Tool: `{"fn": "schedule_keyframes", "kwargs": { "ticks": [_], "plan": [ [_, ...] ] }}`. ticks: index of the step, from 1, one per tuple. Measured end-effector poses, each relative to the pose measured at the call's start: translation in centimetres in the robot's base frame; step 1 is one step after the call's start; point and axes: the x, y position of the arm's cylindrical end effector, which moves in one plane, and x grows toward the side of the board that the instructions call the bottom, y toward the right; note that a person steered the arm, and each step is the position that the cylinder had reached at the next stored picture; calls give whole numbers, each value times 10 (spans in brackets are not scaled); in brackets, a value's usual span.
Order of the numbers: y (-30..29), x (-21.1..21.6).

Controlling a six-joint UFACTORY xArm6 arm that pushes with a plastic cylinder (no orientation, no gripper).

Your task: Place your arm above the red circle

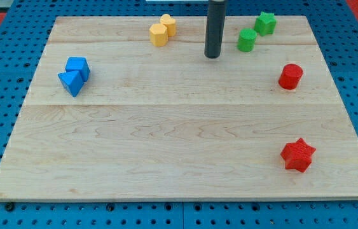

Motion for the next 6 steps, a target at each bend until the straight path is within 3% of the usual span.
{"fn": "schedule_keyframes", "kwargs": {
  "ticks": [2, 4, 6],
  "plan": [
    [45, 17],
    [129, 14],
    [191, -67]
  ]
}}
